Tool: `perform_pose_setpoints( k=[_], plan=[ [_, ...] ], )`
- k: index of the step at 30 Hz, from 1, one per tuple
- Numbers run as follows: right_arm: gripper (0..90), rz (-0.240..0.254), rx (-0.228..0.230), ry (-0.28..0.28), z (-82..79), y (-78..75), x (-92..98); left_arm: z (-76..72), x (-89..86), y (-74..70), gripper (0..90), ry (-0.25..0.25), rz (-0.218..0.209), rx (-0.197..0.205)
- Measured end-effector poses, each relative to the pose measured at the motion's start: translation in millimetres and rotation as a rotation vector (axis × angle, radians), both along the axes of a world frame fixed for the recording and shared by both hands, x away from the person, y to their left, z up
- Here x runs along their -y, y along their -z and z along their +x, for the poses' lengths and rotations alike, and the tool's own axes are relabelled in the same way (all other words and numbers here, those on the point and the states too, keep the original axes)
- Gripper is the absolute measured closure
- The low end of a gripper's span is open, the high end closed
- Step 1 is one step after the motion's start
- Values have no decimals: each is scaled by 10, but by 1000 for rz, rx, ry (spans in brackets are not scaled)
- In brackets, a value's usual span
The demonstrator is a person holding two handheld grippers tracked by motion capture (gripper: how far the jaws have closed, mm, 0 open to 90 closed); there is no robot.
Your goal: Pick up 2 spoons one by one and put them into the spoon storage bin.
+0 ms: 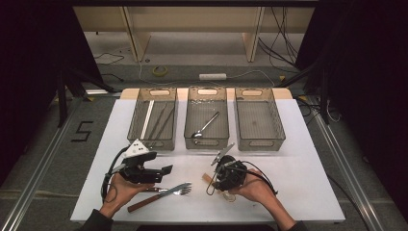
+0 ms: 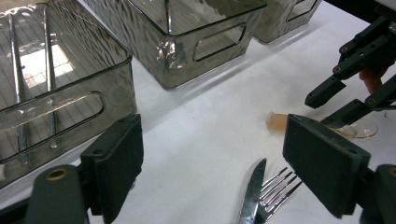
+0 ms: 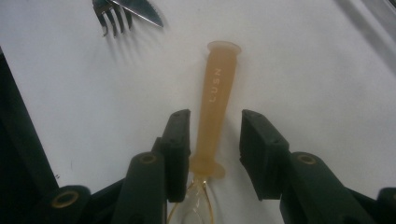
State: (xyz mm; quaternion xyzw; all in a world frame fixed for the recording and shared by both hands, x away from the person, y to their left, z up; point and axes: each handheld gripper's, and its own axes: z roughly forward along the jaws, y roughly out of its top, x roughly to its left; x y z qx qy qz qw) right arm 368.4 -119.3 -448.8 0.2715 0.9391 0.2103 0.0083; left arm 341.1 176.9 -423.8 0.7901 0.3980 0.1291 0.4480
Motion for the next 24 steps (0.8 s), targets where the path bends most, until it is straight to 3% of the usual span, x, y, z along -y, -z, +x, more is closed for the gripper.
perform_pose_setpoints(
  k=[6, 11, 14, 24],
  plan=[
    [657, -19, -15, -10, 5, 29, -41, -71, 0, 41, 166, 12, 7, 10],
    [666, -38, -9, -21, 6, 58, -70, -127, -13, 29, 164, 17, -23, 32],
    [689, -46, -9, -18, 9, 69, -79, -146, -29, 34, 164, 16, -34, 26],
    [730, -83, 0, -32, 11, 134, -137, -185, -27, 38, 164, 22, -26, 35]
  ],
)
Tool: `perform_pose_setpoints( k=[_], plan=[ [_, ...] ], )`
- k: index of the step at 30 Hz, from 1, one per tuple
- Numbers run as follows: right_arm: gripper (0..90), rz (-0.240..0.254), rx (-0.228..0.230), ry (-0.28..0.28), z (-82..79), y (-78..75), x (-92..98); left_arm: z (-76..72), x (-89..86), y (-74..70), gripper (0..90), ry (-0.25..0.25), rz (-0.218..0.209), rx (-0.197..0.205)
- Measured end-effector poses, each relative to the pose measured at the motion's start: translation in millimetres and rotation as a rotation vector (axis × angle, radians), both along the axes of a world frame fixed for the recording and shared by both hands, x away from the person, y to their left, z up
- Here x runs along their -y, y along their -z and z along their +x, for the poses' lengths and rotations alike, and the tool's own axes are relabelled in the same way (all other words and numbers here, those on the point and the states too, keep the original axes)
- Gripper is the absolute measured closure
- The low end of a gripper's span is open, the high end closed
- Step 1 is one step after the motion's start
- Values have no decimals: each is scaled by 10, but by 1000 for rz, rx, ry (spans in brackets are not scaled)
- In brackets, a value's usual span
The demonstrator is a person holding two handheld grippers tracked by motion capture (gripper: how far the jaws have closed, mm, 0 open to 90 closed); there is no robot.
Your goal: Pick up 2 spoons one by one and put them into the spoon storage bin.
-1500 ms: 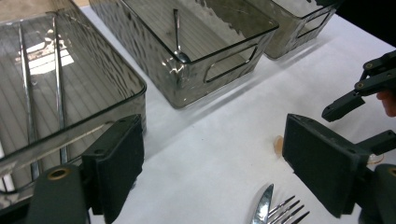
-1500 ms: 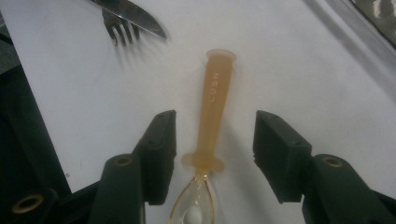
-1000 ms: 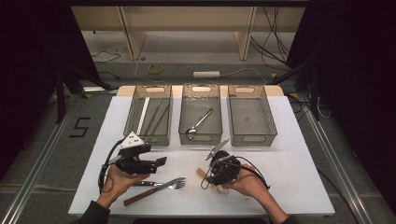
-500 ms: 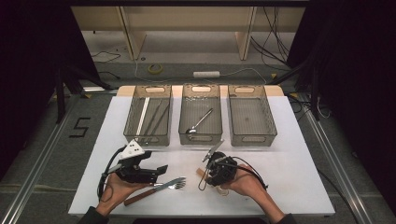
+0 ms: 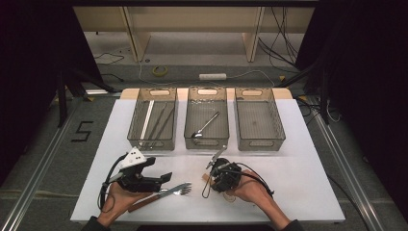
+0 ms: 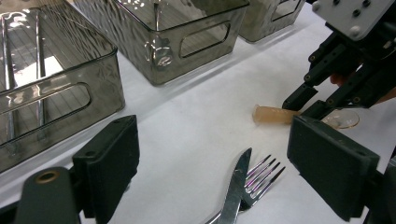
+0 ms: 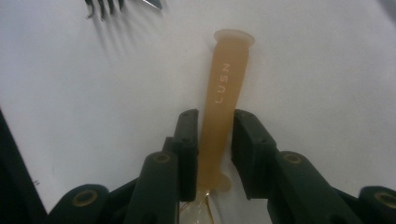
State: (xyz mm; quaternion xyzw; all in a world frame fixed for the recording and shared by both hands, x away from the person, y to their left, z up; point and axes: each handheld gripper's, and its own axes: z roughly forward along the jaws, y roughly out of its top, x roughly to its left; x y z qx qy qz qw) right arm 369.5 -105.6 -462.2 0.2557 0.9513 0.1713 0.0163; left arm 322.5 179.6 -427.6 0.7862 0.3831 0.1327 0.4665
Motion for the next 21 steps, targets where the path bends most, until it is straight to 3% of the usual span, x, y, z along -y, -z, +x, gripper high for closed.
perform_pose_setpoints(
  k=[14, 21],
  plan=[
    [781, -4, 31, -26, -15, -40, 27, -11, 0, 1, 164, -3, -1, 6],
    [784, 67, 58, -13, 25, -194, 155, -21, 5, -7, 164, -4, 0, 22]
  ],
)
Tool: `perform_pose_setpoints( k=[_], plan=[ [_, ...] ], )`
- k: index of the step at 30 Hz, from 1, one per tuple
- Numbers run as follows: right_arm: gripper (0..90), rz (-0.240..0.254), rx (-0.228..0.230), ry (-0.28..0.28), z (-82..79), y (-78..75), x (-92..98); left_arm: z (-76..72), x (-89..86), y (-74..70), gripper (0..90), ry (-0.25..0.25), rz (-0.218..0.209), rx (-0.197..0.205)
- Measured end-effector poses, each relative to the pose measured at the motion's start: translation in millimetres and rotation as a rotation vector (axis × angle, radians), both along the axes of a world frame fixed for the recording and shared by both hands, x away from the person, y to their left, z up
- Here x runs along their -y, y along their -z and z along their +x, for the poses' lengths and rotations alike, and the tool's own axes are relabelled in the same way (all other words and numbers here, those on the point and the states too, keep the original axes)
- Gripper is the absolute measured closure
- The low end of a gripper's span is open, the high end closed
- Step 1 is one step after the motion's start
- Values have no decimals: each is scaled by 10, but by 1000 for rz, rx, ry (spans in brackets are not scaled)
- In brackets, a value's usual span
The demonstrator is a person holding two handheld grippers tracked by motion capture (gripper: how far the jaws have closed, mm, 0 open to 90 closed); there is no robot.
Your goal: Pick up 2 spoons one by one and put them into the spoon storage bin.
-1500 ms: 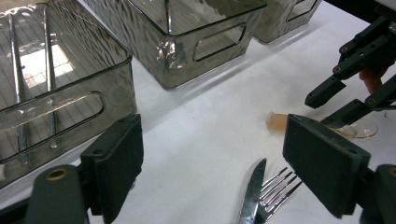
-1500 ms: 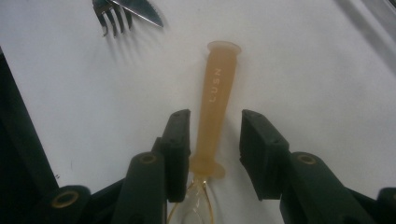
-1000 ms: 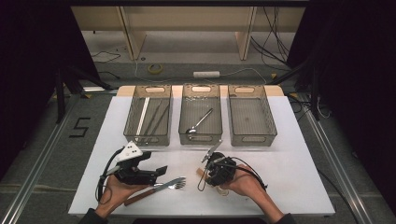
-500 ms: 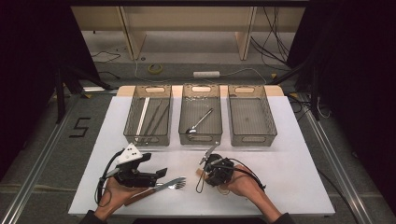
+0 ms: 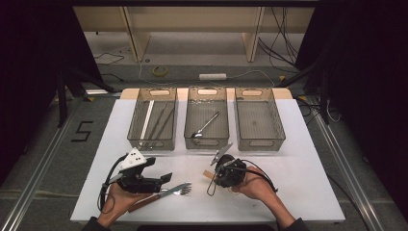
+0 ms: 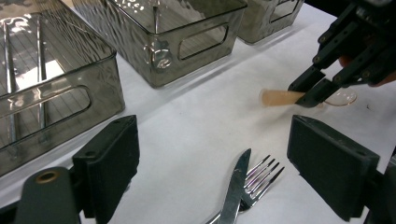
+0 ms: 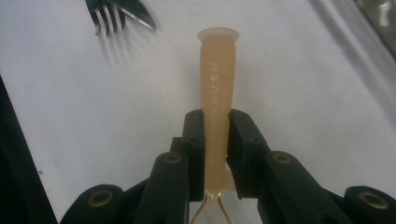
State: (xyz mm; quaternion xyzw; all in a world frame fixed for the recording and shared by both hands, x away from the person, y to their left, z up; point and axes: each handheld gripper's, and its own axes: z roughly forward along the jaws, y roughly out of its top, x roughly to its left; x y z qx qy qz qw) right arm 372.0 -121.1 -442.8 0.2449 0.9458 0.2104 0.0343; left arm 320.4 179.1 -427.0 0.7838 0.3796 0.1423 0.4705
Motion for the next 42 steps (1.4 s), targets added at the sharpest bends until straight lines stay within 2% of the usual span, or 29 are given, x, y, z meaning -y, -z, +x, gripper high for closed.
perform_pose_setpoints(
  k=[6, 11, 15, 16, 17, 25, 34, 42],
  plan=[
    [784, 52, 21, 34, 73, -131, 114, -9, -6, -15, 164, 0, -22, 17],
    [783, 79, 49, 57, 168, -209, 164, -13, -15, -21, 164, -4, -28, 21],
    [783, 119, 70, 75, 262, -310, 180, -17, -22, -23, 164, -6, -28, 24],
    [783, 128, 67, 91, 282, -344, 176, -18, -24, -23, 164, -6, -29, 23],
    [783, 140, 84, 88, 311, -362, 175, -18, -26, -23, 164, -7, -29, 22],
    [782, 209, 131, 126, 522, -545, 120, -33, -41, -29, 164, -18, -39, 29],
    [782, 249, 183, 179, 802, -727, 13, -47, -57, -40, 163, -22, -58, 40],
    [782, 265, 203, 239, 1019, -813, -59, -61, -84, -43, 162, -29, -63, 41]
  ],
)
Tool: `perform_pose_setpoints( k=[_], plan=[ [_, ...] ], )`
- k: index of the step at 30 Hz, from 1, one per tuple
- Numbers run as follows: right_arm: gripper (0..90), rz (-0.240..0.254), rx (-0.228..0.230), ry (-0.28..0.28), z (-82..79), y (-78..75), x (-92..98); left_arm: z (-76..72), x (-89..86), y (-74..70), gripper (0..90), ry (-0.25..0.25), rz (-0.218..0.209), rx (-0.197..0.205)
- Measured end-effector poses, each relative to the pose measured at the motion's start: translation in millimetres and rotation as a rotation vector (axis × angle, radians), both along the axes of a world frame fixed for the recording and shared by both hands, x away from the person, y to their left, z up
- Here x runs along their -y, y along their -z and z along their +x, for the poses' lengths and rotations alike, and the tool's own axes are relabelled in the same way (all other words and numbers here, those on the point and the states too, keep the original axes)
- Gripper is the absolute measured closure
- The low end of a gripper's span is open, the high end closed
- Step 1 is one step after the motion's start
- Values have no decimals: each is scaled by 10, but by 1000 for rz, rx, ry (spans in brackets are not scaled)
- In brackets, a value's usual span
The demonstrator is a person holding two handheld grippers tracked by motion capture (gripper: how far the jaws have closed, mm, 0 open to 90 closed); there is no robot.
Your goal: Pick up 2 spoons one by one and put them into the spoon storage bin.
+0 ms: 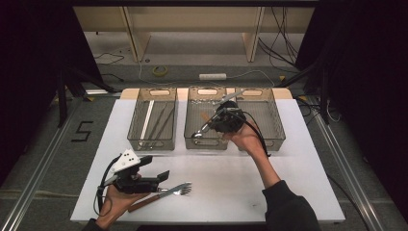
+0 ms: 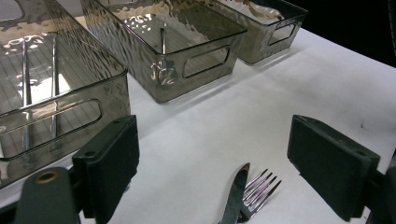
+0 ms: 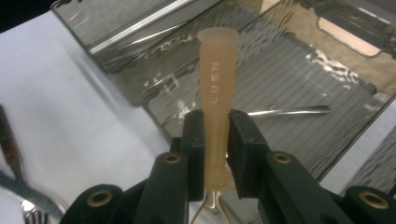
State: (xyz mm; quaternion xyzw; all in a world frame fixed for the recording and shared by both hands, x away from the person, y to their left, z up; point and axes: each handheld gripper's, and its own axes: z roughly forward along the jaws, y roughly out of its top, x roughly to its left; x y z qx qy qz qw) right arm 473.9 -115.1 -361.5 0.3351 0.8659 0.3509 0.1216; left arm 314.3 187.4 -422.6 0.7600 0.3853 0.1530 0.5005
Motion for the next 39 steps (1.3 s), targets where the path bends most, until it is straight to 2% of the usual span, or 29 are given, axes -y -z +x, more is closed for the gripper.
perform_pose_setpoints(
  k=[8, 16, 19, 33, 39],
  plan=[
    [781, 20, 4, 44, 210, -7, -39, -1, -11, 0, 160, 0, 1, 1],
    [780, 28, -2, 100, 377, 101, -20, -8, -17, -7, 160, 0, 1, 4],
    [780, 17, -7, 123, 425, 149, -17, -10, -16, -7, 160, 0, -2, 5],
    [777, 6, -21, 152, 494, 305, -89, -14, -11, -10, 160, 4, 3, 7],
    [775, -28, -34, 152, 490, 387, -166, -16, 0, -9, 160, 11, 11, 12]
  ],
)
